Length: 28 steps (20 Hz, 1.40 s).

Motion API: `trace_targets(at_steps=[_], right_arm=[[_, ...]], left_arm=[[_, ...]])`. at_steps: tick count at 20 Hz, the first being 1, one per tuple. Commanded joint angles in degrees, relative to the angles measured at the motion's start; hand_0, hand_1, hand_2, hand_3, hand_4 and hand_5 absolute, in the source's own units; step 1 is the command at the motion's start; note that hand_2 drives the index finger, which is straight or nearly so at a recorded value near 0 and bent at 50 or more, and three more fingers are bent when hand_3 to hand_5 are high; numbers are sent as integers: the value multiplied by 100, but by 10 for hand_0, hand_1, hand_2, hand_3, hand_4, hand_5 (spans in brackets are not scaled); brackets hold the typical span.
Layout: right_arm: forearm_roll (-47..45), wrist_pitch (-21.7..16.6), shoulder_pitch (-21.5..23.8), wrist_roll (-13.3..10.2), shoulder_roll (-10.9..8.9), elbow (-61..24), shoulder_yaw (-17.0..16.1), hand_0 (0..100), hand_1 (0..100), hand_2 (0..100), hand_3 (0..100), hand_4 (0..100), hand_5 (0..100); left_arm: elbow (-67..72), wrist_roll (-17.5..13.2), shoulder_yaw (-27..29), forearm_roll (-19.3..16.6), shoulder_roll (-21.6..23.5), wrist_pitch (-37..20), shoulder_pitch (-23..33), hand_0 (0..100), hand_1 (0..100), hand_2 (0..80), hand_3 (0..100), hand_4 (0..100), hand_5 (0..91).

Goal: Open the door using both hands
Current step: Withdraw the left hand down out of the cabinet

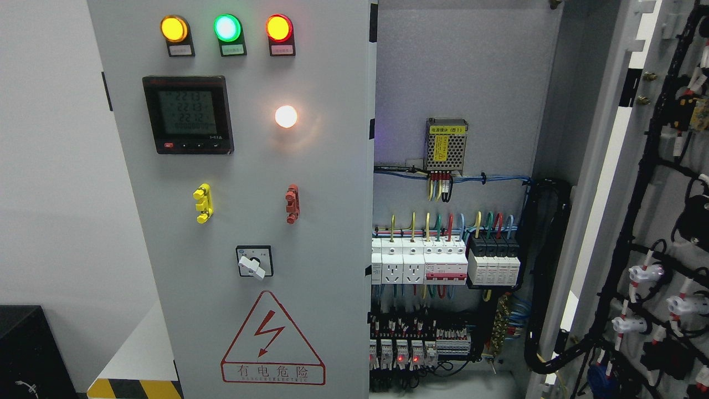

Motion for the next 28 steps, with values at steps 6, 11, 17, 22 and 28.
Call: trace_targets(at_steps=[6, 11, 17, 22, 28], right_arm=[[-79, -11, 1385, -3, -70, -5710, 259, 0, 0, 0, 0, 0, 0], [-79, -55, 2220, -11, -149, -8391, 786, 0, 0, 0, 0, 0, 0], [-79, -20, 2844, -3, -378, -10450, 1471, 0, 0, 0, 0, 0, 0], [-88, -54, 2907, -3, -440, -11041, 1833, 0, 0, 0, 0, 0, 0], [-114, -300, 1898, -11, -519, -11042, 1955, 0, 0, 0, 0, 0, 0]], left_arm=[[444, 379, 3226, -1589, -1123, 76, 493, 0, 0, 0, 0, 0, 0], [593, 379, 3409, -1957, -1326, 112, 493, 0, 0, 0, 0, 0, 0], [619, 387, 4052, -2679, -1555, 112, 467, 0, 0, 0, 0, 0, 0], [830, 624, 4061, -2670, -1572, 103, 353, 0, 0, 0, 0, 0, 0], [962, 660, 4043, -2732, -1581, 112, 317, 0, 0, 0, 0, 0, 0]])
